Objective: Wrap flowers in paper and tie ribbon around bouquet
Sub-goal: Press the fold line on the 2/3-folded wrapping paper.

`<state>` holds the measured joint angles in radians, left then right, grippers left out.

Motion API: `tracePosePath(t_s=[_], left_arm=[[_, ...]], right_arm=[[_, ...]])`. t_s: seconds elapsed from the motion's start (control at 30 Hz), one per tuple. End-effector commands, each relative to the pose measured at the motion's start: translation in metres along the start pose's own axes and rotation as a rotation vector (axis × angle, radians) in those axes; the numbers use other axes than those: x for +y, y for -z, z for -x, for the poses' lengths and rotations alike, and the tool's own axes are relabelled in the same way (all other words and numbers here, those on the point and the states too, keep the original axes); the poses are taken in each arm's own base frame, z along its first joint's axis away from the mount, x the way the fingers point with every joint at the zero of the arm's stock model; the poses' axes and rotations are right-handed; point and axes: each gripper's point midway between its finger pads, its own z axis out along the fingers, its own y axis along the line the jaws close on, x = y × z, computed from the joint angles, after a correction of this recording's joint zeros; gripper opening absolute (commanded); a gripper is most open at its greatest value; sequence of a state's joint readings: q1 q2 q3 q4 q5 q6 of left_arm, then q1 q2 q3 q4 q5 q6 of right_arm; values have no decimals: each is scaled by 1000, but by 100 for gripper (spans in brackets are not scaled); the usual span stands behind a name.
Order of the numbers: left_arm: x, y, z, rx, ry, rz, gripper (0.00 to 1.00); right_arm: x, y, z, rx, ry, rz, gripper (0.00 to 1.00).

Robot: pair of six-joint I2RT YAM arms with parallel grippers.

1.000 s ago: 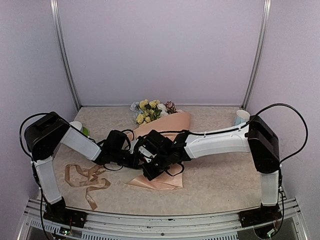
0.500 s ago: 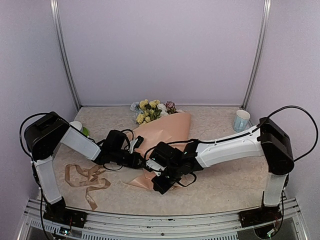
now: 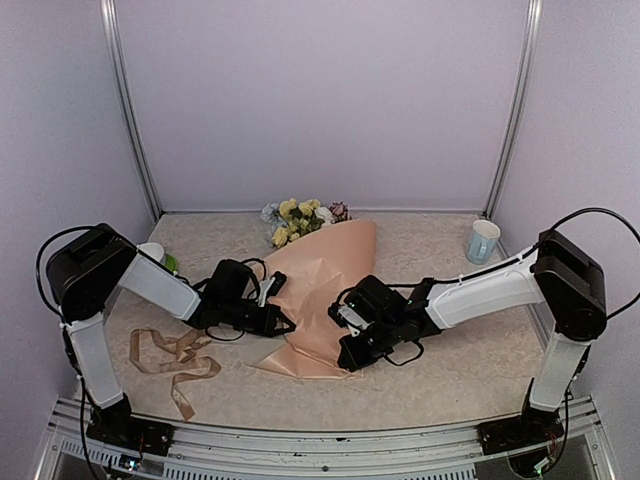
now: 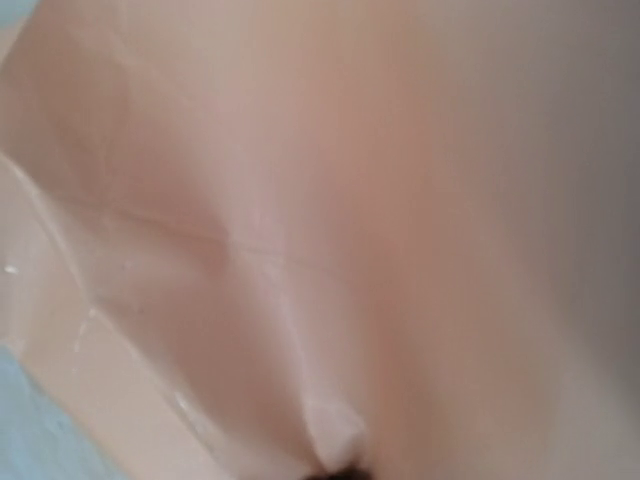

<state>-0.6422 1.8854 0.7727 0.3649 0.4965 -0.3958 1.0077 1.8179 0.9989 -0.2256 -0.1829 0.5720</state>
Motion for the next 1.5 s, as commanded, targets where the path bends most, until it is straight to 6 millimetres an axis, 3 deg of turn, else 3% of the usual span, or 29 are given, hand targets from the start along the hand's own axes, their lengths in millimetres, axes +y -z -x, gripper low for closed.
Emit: tracePosePath(t_s=[0.0,0.13,0.23,0.33,0.43,0.53,0.63,0.77,0.87,1.03,1.33,1.47], left_arm=[[17,11,1,-9,25,105,4],[25,40,30,-104,16,242,33],[18,77,62,-207,-25,359,41],[-23,106,80,-276,-185,432,42],[-74,93,50,-194,-288,305,37],[-91,59,-4,-10,-246,174,19],[-90,31,-51,159,-259,182,15],[-66,9,-81,300,-235,279,11],[-50,15,-93,321,-211,330,10],[-6,41,-124,382,-41,450,8],[16,93,-166,422,138,543,9],[17,101,-171,413,195,550,9]], right_arm=[[-24,-15,-35,92,-55,-77,0],[-23,-15,-35,91,-56,-78,0],[-20,-16,-36,96,-60,-68,0],[-20,-18,-38,102,-72,-63,0],[-19,-18,-37,100,-82,-59,0],[-19,-19,-37,101,-83,-62,0],[-19,-19,-38,101,-85,-61,0],[-23,-20,-44,110,-89,-72,0],[-25,-20,-46,112,-97,-75,0],[-23,-19,-44,97,-95,-66,0],[-27,-20,-48,113,-81,-84,0],[-29,-20,-50,113,-75,-90,0]])
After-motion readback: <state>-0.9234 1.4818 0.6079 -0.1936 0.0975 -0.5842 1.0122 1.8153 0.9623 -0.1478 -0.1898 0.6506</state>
